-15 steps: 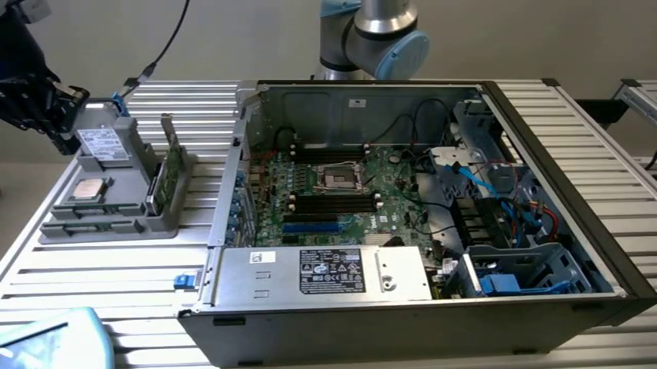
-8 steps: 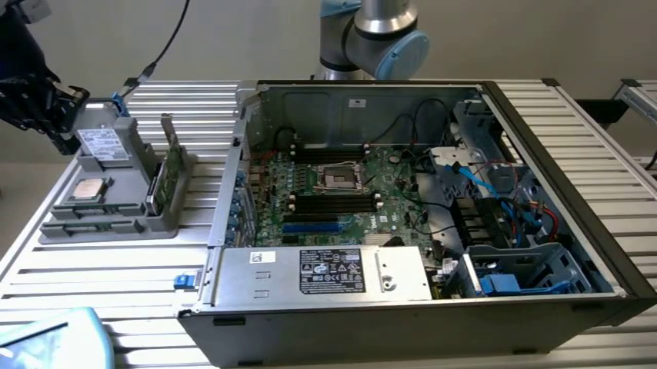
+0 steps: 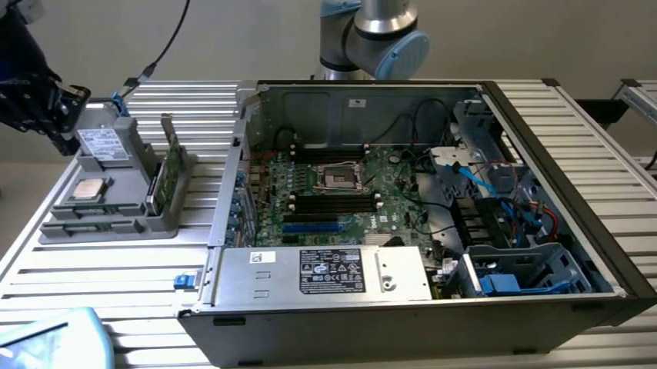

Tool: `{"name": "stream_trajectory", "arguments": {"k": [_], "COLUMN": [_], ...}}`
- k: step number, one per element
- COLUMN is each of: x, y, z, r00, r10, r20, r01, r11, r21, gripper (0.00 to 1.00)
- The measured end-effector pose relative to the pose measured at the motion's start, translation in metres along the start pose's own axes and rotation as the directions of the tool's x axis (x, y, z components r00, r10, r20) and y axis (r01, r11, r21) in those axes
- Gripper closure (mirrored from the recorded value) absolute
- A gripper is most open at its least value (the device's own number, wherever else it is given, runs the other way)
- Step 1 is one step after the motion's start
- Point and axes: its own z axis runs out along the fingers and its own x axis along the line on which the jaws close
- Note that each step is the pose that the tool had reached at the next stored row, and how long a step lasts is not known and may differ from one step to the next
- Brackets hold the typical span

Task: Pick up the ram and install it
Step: 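Pick up the ram and move it above insertion slot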

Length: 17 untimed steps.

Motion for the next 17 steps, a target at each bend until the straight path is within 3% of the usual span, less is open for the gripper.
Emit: {"name": "stream_trajectory", "arguments": {"k": [5,9,14,17], "x": [0.0000,0.0000,0.0000,0.0000], "y": [0.0000,-0.0001,-0.0001,-0.0001], "z": [0.0006,0.0010,0.0016,0.0021], "r00": [0.9960,0.9868,0.9680,0.9529], "r10": [-0.090,-0.162,-0.250,-0.303], "r20": [-0.0047,-0.0086,-0.0134,-0.0161], "r01": [0.090,0.162,0.250,0.303], "r11": [0.9960,0.9869,0.9681,0.9531], "r21": [-0.0004,-0.0009,-0.0020,-0.0033], "gripper": [0.90,0.90,0.90,0.90]}}
